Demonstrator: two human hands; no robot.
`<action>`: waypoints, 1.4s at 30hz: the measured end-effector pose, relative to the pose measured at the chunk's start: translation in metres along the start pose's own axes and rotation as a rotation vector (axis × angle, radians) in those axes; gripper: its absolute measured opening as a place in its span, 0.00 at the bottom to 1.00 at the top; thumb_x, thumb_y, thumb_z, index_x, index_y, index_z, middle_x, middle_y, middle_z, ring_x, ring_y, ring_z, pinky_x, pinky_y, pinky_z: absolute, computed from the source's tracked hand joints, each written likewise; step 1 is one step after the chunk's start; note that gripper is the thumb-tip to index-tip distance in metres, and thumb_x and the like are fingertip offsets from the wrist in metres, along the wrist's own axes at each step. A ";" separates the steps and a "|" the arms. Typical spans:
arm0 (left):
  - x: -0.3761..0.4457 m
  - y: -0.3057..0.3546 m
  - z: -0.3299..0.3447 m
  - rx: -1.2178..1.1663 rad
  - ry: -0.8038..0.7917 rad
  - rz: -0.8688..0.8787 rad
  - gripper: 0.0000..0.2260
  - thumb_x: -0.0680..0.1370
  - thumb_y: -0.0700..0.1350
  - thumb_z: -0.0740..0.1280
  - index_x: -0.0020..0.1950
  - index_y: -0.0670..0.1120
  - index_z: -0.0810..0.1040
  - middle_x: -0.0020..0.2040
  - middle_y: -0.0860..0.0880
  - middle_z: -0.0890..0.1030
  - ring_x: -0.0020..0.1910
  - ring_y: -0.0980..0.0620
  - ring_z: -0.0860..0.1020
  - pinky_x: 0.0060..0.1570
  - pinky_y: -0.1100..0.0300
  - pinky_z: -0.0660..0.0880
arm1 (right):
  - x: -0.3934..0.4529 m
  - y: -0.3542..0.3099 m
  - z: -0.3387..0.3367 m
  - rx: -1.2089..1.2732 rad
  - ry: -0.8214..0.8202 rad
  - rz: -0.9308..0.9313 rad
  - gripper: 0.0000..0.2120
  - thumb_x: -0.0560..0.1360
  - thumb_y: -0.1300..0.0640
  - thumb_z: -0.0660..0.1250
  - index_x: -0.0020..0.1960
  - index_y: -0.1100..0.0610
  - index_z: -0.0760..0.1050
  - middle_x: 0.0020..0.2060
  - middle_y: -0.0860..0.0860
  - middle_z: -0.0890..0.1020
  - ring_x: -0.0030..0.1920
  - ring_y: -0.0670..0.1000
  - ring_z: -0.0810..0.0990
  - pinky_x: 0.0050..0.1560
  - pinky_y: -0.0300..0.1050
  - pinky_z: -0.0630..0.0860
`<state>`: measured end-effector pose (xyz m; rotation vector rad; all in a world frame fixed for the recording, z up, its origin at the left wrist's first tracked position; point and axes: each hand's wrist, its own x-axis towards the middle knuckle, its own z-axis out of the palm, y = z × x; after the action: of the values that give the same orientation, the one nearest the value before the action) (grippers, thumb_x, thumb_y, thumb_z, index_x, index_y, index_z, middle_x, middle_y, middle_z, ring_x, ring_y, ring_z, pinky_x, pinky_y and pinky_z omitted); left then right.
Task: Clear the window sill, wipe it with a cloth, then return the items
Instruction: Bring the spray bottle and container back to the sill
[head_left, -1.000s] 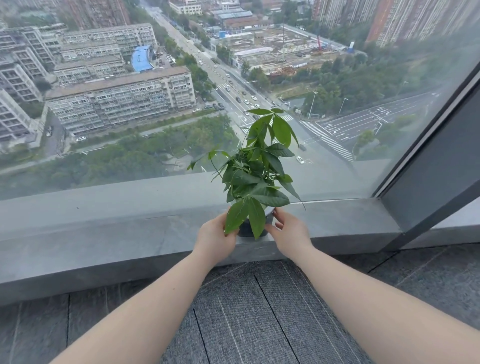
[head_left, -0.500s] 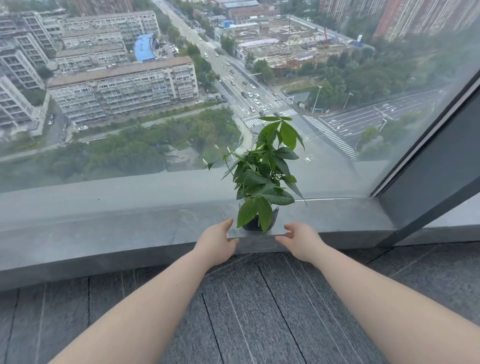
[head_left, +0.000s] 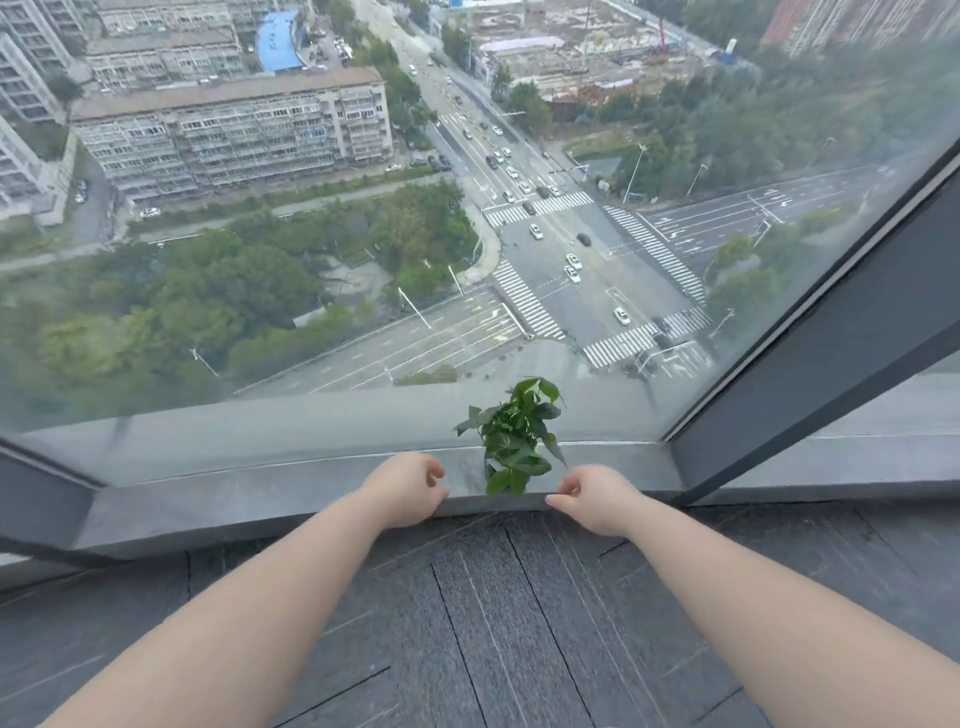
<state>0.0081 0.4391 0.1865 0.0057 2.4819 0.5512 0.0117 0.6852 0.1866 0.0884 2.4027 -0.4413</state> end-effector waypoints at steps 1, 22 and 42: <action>-0.018 0.008 -0.022 0.000 0.008 0.003 0.16 0.78 0.50 0.63 0.65 0.46 0.75 0.61 0.49 0.80 0.61 0.49 0.76 0.63 0.58 0.71 | -0.021 -0.014 -0.021 0.005 0.007 -0.010 0.20 0.78 0.44 0.62 0.61 0.58 0.75 0.57 0.54 0.80 0.57 0.54 0.78 0.59 0.48 0.75; -0.415 0.059 -0.287 0.040 0.413 -0.035 0.13 0.79 0.51 0.61 0.58 0.49 0.80 0.57 0.53 0.80 0.57 0.51 0.77 0.58 0.54 0.75 | -0.370 -0.254 -0.223 -0.232 0.257 -0.554 0.19 0.78 0.44 0.61 0.60 0.56 0.77 0.56 0.53 0.81 0.54 0.53 0.79 0.56 0.47 0.76; -0.866 -0.083 -0.031 -0.412 0.695 -0.859 0.13 0.78 0.53 0.60 0.58 0.54 0.78 0.60 0.55 0.78 0.58 0.53 0.76 0.57 0.54 0.74 | -0.658 -0.413 0.082 -0.716 -0.132 -1.257 0.19 0.78 0.45 0.61 0.61 0.57 0.77 0.58 0.52 0.80 0.58 0.54 0.78 0.57 0.47 0.75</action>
<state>0.7159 0.2421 0.6534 -1.5515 2.5764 0.7262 0.4919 0.3043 0.6706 -1.7306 2.0558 -0.0628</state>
